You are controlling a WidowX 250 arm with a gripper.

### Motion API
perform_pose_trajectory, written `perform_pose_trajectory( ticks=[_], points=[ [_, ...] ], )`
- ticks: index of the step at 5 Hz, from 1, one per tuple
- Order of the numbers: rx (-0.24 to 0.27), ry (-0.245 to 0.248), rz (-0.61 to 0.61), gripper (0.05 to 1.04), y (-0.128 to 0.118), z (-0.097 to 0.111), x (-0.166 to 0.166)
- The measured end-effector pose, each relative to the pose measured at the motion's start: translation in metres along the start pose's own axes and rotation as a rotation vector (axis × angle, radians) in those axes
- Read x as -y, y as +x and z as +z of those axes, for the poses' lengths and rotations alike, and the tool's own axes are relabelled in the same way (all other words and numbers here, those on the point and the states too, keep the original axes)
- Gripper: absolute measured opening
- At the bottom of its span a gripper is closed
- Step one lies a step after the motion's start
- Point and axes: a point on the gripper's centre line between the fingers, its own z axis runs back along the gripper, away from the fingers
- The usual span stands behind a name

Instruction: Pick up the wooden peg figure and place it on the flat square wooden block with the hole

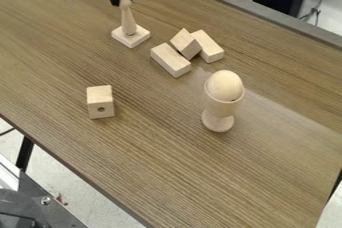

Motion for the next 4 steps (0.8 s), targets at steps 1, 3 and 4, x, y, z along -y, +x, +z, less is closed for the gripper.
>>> perform_pose_trajectory(
  ticks=[1,3,4],
  points=[
    [0.006,-0.011,-0.004,0.284,0.001,0.0,0.0018],
    [0.021,-0.027,-0.015,0.284,0.0012,-0.0006,0.0058],
    [0.027,-0.022,-0.027,0.284,0.0014,-0.0006,0.0058]
  ],
)
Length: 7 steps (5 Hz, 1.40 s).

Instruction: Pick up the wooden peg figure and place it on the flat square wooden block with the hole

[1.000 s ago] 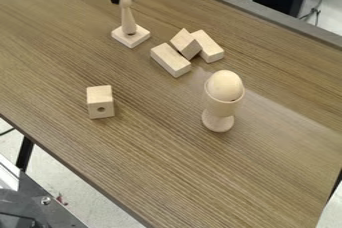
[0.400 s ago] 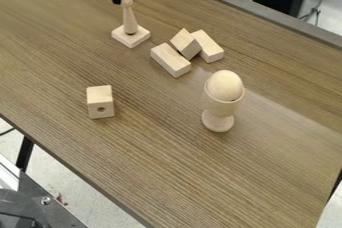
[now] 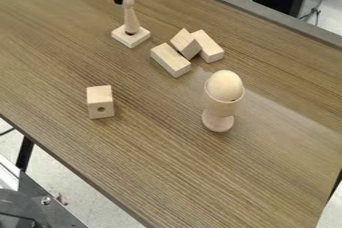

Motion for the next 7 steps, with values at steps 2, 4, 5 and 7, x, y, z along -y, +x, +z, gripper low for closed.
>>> perform_pose_trajectory(
  ticks=[2,4,5,7],
  points=[
    [0.008,0.016,-0.006,0.284,0.0006,-0.0013,-0.0039],
    [0.005,0.037,-0.008,0.284,-0.0015,-0.0037,-0.0088],
    [0.014,0.033,-0.013,0.284,-0.0014,-0.0051,-0.0087],
    [0.016,0.024,-0.02,0.327,-0.0017,-0.0054,-0.0079]
  ],
)
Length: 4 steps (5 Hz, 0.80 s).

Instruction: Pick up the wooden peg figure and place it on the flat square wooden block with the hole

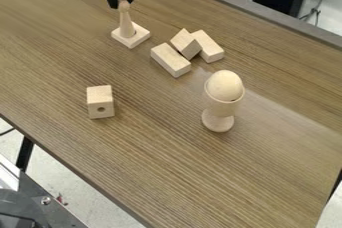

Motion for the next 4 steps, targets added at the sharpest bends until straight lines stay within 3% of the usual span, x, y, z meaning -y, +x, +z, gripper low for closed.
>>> perform_pose_trajectory(
  ticks=[2,3,4],
  points=[
    [-0.035,0.011,0.002,0.929,-0.006,-0.004,-0.002],
    [-0.044,-0.015,0.006,1.002,-0.006,0.002,0.003],
    [-0.024,-0.091,-0.006,1.0,-0.001,0.034,0.011]
  ],
)
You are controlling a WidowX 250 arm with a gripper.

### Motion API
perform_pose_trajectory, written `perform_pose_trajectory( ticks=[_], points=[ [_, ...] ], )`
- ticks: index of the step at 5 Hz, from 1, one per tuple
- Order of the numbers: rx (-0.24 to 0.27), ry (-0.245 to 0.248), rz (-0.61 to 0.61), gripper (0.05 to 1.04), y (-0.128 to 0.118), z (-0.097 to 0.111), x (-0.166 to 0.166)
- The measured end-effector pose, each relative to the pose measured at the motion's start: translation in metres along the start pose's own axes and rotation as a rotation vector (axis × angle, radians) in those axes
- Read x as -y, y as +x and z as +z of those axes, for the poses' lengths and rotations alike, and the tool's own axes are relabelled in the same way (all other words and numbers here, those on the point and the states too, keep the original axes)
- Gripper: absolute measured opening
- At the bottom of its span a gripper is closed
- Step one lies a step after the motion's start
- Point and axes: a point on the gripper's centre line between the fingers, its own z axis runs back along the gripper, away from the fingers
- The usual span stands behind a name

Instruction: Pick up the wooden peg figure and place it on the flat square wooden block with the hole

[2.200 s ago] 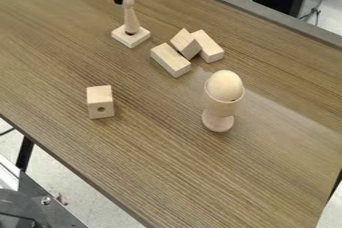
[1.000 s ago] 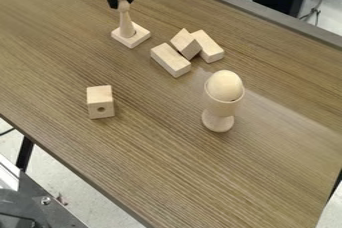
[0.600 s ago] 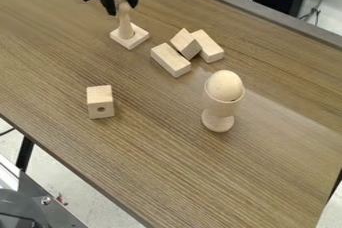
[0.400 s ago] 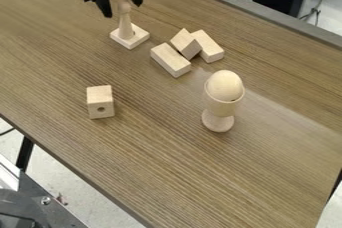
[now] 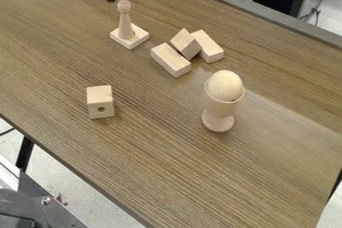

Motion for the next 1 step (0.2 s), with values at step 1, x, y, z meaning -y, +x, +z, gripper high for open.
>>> perform_pose_trajectory(
  ticks=[1],
  points=[
    [0.035,-0.107,-0.008,1.0,0.009,0.0445,0.0048]
  ],
)
